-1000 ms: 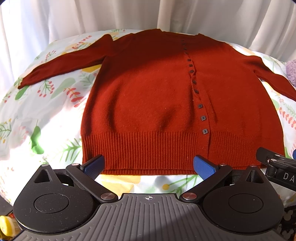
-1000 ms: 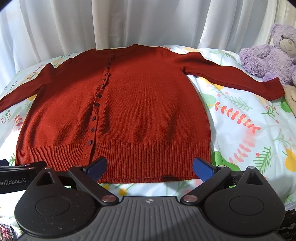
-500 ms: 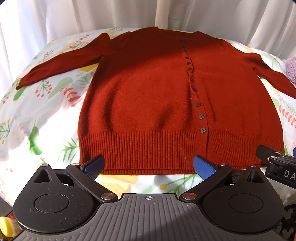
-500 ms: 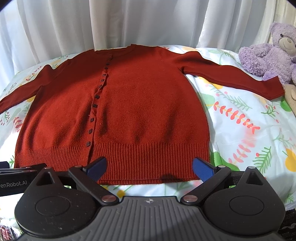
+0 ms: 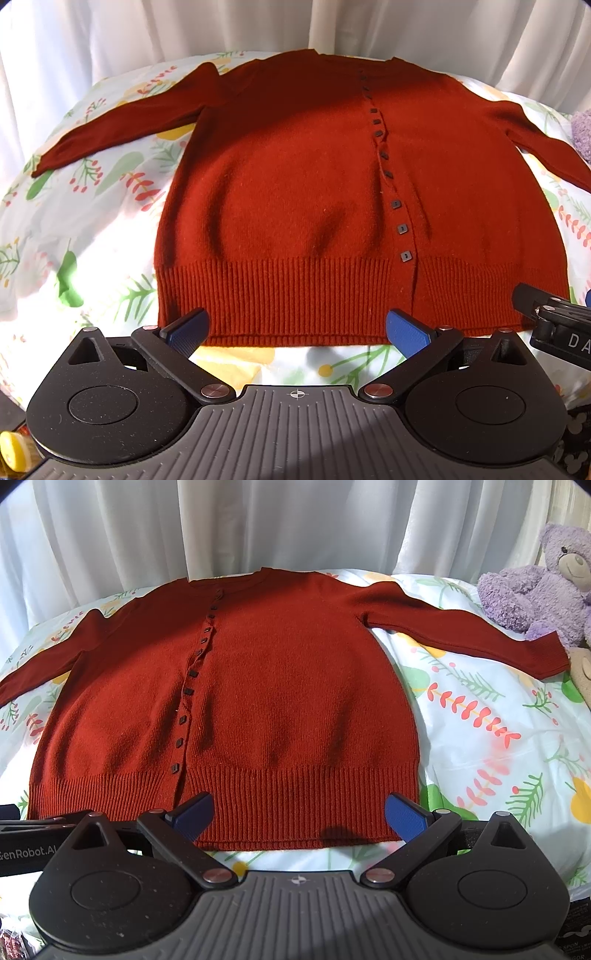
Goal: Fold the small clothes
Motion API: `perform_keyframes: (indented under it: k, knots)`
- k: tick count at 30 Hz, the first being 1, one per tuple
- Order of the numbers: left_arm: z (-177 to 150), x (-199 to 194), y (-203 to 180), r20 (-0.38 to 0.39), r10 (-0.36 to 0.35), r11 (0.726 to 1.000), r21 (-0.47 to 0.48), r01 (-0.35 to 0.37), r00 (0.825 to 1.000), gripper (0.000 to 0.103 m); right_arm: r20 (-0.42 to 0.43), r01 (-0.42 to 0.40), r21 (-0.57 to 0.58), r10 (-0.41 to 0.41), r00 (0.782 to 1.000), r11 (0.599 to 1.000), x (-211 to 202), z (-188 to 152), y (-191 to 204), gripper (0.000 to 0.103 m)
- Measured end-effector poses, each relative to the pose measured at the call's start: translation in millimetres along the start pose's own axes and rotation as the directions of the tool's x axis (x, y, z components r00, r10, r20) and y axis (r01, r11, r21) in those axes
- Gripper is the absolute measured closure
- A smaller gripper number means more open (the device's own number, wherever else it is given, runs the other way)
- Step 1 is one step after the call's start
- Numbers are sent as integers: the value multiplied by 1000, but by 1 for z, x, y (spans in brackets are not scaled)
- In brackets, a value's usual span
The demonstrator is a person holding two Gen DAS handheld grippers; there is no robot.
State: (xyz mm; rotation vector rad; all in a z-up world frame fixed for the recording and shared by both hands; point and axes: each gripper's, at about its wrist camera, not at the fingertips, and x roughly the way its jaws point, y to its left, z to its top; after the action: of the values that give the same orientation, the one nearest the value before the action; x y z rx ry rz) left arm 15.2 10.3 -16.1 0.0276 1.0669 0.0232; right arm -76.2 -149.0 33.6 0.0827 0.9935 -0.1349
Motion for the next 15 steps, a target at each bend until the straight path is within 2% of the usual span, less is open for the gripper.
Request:
perform_keyframes:
  k: [15]
  knots:
    - [0,-1,2,-7,4,1000,-3,-4,1000,0,-3,-6,-4,6,1000,1000,2,0,3,4]
